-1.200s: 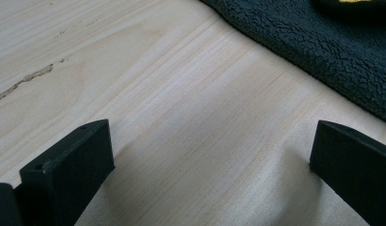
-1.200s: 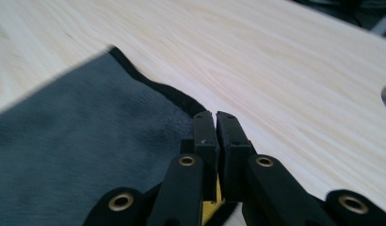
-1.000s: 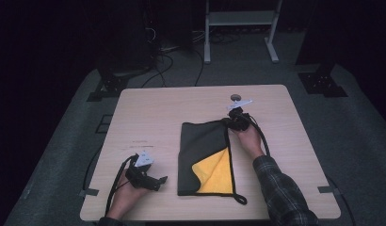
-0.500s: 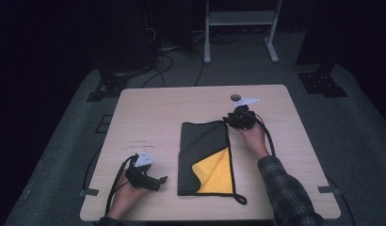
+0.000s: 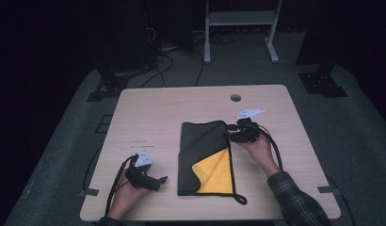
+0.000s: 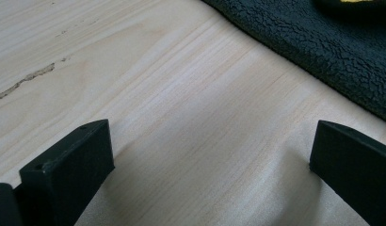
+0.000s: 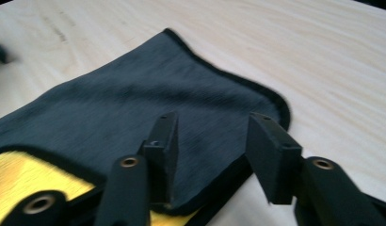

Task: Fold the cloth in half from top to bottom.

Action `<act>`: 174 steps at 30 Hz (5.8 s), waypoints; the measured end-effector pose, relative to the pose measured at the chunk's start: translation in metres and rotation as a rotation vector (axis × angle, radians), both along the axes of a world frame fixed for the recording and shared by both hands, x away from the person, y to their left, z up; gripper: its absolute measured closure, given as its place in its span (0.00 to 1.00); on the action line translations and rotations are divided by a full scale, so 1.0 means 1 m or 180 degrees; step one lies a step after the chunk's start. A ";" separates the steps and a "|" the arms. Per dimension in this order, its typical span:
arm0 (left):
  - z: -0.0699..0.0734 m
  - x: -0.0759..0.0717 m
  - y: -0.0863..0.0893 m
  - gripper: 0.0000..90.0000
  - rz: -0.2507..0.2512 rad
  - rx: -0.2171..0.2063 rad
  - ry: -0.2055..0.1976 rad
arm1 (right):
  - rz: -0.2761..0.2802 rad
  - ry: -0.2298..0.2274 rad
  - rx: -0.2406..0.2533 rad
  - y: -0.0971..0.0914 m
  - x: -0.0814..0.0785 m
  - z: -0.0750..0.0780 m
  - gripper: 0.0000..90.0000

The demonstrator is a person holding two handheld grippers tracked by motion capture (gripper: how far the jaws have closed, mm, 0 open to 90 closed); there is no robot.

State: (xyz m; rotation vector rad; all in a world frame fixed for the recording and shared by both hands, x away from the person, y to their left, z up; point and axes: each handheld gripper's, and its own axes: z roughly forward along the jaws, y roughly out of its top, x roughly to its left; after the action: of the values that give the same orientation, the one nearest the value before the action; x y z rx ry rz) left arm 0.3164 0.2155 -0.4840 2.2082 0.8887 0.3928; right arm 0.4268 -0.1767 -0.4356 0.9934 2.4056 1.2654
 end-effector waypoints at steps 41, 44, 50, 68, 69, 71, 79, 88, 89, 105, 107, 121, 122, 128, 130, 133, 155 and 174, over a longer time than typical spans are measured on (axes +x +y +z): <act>0.000 0.000 0.000 0.00 -0.0011 0.0006 0.0016 | 0.0976 0.0093 -0.0025 0.099 -0.071 -0.017 0.47; 0.000 0.000 0.000 0.00 -0.0010 0.0004 0.0015 | 0.1004 0.0116 -0.0090 0.108 -0.068 -0.024 0.47; 0.000 0.000 0.000 0.00 -0.0011 0.0006 0.0017 | 0.1071 0.0122 -0.0353 0.118 -0.071 -0.037 0.48; 0.001 0.000 0.000 0.00 -0.0015 0.0013 0.0016 | 0.1109 -0.0035 -0.0299 0.104 -0.080 -0.022 0.88; 0.001 0.000 0.000 0.00 -0.0015 0.0013 0.0016 | 0.1106 -0.0014 -0.0248 0.101 -0.080 -0.020 0.88; 0.000 0.000 0.000 0.00 -0.0015 0.0013 0.0015 | 0.1099 0.0002 -0.0149 0.094 -0.083 -0.015 0.88; 0.001 0.001 0.001 0.00 -0.0019 0.0019 0.0010 | 0.1062 0.0026 -0.0053 0.063 -0.098 -0.006 0.88; 0.000 0.001 0.000 0.00 -0.0015 0.0010 0.0008 | 0.1008 0.0099 -0.0100 0.032 -0.114 -0.008 0.86; 0.000 0.000 0.000 0.00 -0.0014 0.0008 0.0008 | 0.1001 0.0121 -0.0121 0.029 -0.116 -0.009 0.86; 0.000 0.000 0.001 0.00 0.0003 0.0005 0.0008 | 0.0875 0.0268 -0.0377 -0.012 -0.143 -0.022 0.83; 0.000 0.000 0.001 0.00 0.0004 0.0006 0.0008 | 0.0850 0.0274 -0.0347 -0.018 -0.146 -0.022 0.83; 0.002 0.004 0.001 0.00 -0.0005 -0.0016 0.0039 | 0.0378 0.0204 -0.0138 -0.052 -0.127 -0.016 0.52; 0.003 0.006 0.000 0.00 -0.0008 -0.0009 0.0046 | 0.0350 0.0202 -0.0118 -0.052 -0.123 -0.015 0.51; 0.009 0.018 -0.008 0.00 -0.0036 -0.0064 0.0057 | 0.0242 0.0156 -0.0070 -0.052 -0.103 -0.012 0.43; 0.012 0.023 -0.009 0.00 -0.0039 -0.0057 0.0050 | 0.0216 0.0160 -0.0078 -0.051 -0.095 -0.012 0.41; 0.016 0.029 -0.011 0.00 -0.0032 -0.0105 0.0035 | 0.0194 0.0104 -0.0072 -0.050 -0.085 -0.010 0.41; 0.046 0.099 -0.044 0.17 -0.0085 -0.0263 -0.0146 | -0.0010 -0.0054 0.0014 -0.025 -0.001 0.003 0.39; 0.035 0.168 -0.078 0.30 0.0039 -0.0051 -0.0210 | -0.0198 0.0002 -0.0136 -0.002 0.060 -0.016 0.42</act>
State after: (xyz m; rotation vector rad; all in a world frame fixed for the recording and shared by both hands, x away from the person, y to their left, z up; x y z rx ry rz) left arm 0.4849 0.1378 -0.4493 2.1635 0.8676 0.4600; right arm 0.4871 -0.1783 -0.4513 1.0481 2.3726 1.1880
